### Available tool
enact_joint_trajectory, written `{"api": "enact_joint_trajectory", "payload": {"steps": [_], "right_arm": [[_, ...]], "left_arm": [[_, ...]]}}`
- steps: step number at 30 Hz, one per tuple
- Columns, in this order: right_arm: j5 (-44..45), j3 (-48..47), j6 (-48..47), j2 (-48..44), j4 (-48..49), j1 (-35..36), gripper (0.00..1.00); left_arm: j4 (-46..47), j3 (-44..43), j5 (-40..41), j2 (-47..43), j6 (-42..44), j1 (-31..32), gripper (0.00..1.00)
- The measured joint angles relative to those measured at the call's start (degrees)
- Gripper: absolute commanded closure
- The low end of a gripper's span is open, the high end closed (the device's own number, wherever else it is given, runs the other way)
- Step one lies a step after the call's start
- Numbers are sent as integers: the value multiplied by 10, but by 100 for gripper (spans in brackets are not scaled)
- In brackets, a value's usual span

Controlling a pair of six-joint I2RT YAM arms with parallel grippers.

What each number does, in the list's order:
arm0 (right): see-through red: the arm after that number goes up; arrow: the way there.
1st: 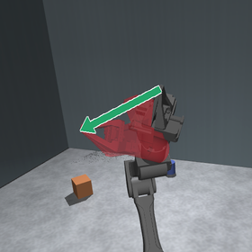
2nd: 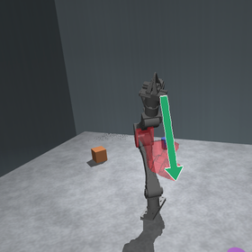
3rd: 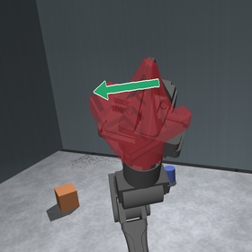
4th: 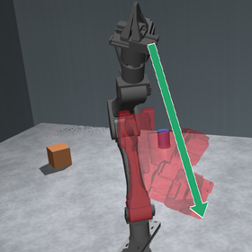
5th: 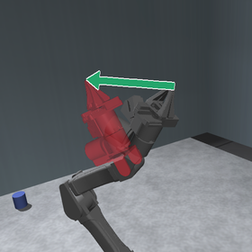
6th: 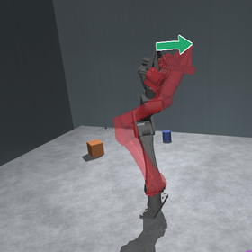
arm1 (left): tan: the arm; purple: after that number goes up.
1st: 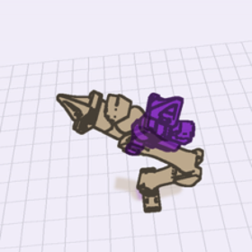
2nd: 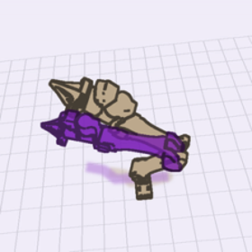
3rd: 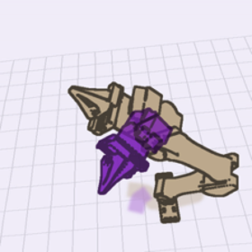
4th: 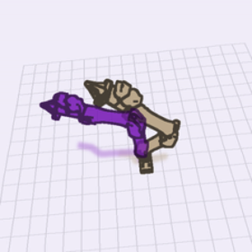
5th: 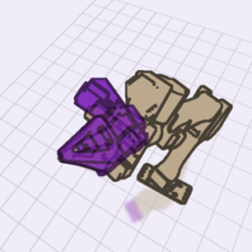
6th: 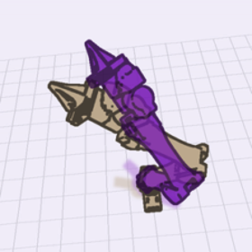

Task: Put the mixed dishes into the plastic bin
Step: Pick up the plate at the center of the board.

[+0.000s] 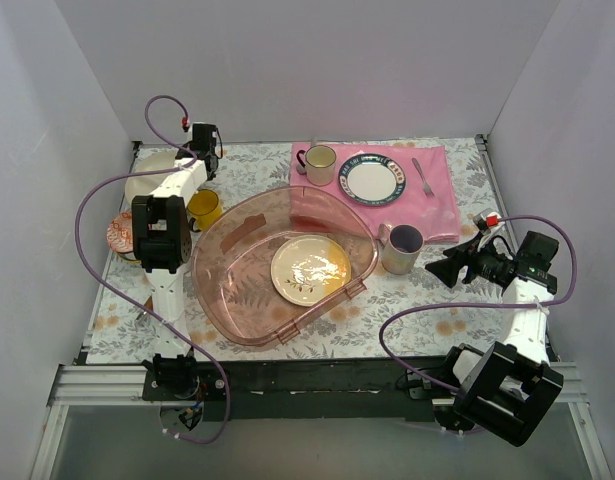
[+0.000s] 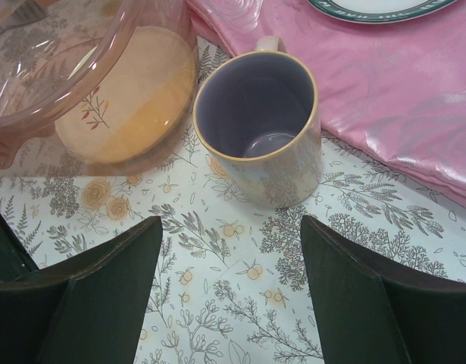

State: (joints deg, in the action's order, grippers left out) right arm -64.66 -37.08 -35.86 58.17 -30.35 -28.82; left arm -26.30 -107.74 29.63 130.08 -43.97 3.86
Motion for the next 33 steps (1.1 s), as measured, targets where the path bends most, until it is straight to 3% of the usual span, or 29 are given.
{"api": "enact_joint_trajectory", "payload": {"steps": [7, 9, 33], "right_arm": [[0, 0, -4, 1, -2, 0, 19], [0, -2, -4, 1, -3, 0, 19], [-1, -6, -9, 2, -12, 0, 19]], "left_arm": [[14, 0, 1, 4, 15, 1, 90], [17, 0, 2, 4, 21, 1, 99], [29, -6, -2, -33, 78, 0, 100]]}}
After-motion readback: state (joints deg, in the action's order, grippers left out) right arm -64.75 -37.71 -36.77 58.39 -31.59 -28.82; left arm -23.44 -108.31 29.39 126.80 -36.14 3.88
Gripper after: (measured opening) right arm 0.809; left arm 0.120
